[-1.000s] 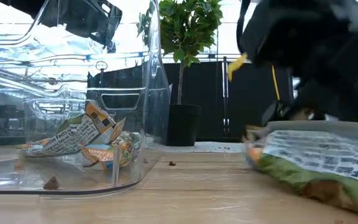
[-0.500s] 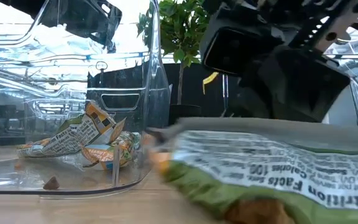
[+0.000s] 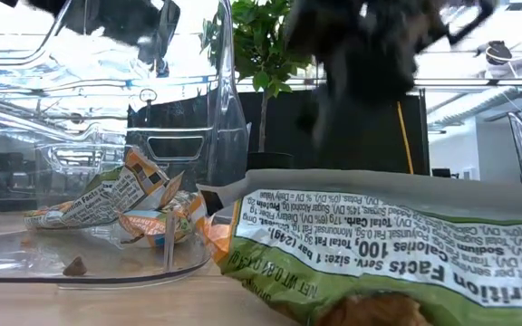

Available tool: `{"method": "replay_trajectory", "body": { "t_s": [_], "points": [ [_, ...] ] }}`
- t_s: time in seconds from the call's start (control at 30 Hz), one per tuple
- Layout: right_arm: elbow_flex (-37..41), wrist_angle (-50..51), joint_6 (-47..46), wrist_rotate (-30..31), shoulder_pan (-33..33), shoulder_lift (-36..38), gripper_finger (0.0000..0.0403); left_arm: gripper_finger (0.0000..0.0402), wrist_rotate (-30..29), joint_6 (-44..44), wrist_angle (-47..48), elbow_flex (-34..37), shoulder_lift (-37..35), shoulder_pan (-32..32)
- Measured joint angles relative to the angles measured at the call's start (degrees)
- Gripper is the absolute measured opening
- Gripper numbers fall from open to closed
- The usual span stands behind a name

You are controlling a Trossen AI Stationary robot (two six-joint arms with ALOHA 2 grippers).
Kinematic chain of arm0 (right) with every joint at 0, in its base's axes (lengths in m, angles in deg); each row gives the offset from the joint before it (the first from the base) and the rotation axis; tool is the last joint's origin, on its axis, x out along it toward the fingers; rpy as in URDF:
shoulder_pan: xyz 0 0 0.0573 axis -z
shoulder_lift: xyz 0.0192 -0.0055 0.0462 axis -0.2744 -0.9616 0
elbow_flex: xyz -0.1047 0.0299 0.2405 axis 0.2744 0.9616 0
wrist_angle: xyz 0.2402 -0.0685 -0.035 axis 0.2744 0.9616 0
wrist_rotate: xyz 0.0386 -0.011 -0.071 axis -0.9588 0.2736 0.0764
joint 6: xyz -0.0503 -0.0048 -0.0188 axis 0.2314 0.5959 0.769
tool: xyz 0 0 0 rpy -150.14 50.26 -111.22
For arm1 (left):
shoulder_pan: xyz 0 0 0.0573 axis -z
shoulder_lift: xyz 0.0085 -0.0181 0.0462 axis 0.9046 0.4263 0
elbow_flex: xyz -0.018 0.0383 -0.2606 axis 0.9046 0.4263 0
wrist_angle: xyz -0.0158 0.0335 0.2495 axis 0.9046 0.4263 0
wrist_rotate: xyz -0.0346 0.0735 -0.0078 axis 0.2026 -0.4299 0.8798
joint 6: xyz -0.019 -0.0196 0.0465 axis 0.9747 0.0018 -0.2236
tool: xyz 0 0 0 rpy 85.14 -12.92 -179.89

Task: Pick and place Granola Bars by type
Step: Put the yellow granola bar into the bottom left transparent bin

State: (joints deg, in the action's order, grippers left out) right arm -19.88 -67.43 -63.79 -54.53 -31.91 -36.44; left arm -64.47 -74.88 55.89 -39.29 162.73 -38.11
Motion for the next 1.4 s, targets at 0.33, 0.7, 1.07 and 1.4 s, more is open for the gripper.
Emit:
{"method": "replay_trajectory", "body": {
  "t_s": [0.33, 0.7, 1.07, 1.4],
  "points": [
    [2.52, 2.76, 13.77, 20.76, -0.94, 27.34, 0.0000, 0.0067, -2.55, -3.42, 1.06, -9.66, 1.98, -5.41],
    [29.69, -19.68, 21.16, 37.58, -0.96, 60.42, 0.0000, 0.0067, -0.68, -17.26, 13.57, -27.52, 18.75, -5.00],
    [43.02, -30.09, 21.78, 37.49, -0.11, 70.36, 0.0000, 0.0067, 0.67, -24.68, 46.06, -55.19, 37.98, -4.55],
    [43.36, -30.32, 20.63, 37.32, -0.11, 70.21, 0.0000, 0.0085, -6.55, -28.17, 53.23, -54.63, 40.78, -4.12]
  ]
}}
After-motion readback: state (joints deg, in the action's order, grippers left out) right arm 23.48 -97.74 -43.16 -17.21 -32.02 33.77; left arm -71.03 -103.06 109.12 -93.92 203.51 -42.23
